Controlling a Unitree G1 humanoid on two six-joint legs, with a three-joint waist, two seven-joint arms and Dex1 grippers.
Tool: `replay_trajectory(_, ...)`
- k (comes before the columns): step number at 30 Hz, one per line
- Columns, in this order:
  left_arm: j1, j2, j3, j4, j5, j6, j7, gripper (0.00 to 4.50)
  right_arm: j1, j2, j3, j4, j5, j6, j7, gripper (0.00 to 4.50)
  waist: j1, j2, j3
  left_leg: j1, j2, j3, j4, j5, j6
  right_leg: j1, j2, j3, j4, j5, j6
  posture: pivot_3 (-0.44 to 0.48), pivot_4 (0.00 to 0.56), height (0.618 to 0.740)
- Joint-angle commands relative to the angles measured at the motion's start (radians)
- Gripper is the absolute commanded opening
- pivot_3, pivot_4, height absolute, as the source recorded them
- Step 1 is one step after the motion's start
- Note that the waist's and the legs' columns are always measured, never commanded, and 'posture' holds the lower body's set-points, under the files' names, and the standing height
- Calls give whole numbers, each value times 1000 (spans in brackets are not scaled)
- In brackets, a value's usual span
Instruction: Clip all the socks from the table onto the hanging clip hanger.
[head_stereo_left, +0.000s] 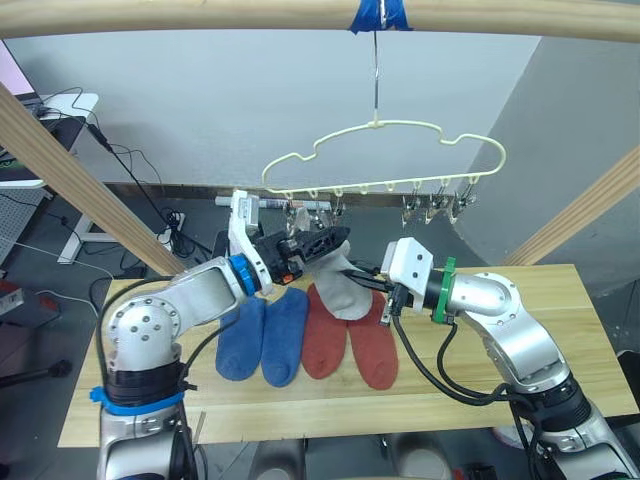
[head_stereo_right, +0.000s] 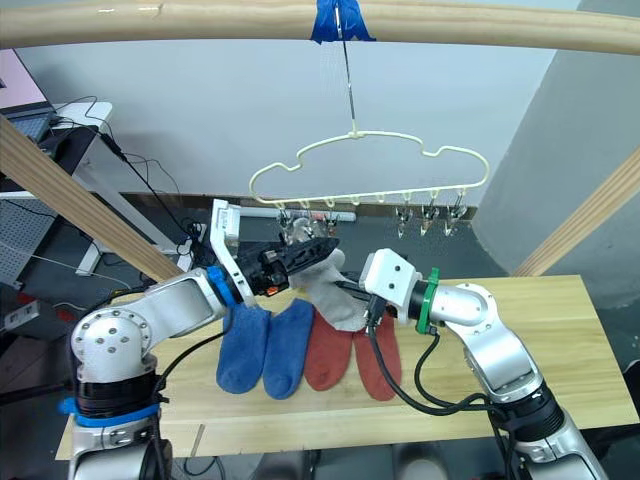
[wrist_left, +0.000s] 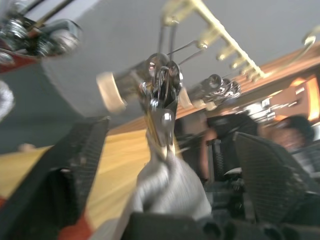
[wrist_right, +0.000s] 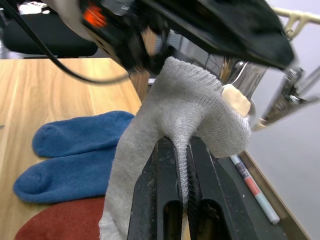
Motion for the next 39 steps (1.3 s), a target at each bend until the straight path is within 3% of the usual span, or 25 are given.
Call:
replay_trajectory(1,35,74,-32,-117,113,-30,-59,4500,-12,13,-18,17,0,3,-23,718,1,0,0,0,0,0,0,0,0,0,0,0,0,0,0,-93,281,740)
replay_trajectory(6,115,144,-75,-210,277,-112,-150,4500,14,-1,-45,22,26,33,-21,2416,3,2,2,-1,0,0,-1,0,0,-1,0,0,0,0,0,-87,281,740)
replay_trajectory(12,190,146,-168,-267,516,-279,-242,4500,134,-75,-146,-76,97,100,-8,4431,13,2,3,-2,0,0,-2,-2,3,-1,-1,0,-3,0,0,-97,282,740)
replay_trajectory(16,201,86,-263,-254,720,-432,-234,4500,174,-59,-274,-208,241,182,-46,4431,13,4,7,-2,0,0,-2,-2,4,-1,-1,0,-3,0,0,-114,280,740)
replay_trajectory(20,189,-2,-311,-198,864,-557,-218,4500,165,-36,-322,-289,321,238,-94,4431,9,3,8,-2,0,0,-2,-2,4,-1,-1,0,-3,0,0,-128,278,740)
replay_trajectory(28,142,-127,-387,-63,1047,-705,-235,2548,149,-40,-311,-347,349,258,-144,4500,4,3,8,-3,0,0,-2,-2,4,-1,-1,0,-3,0,0,-148,270,740)
replay_trajectory(39,79,-234,-358,61,1157,-792,-226,2548,106,-35,-298,-371,375,257,-179,4500,0,3,8,-3,0,1,-1,-2,4,-1,-1,0,-3,0,0,-170,273,740)
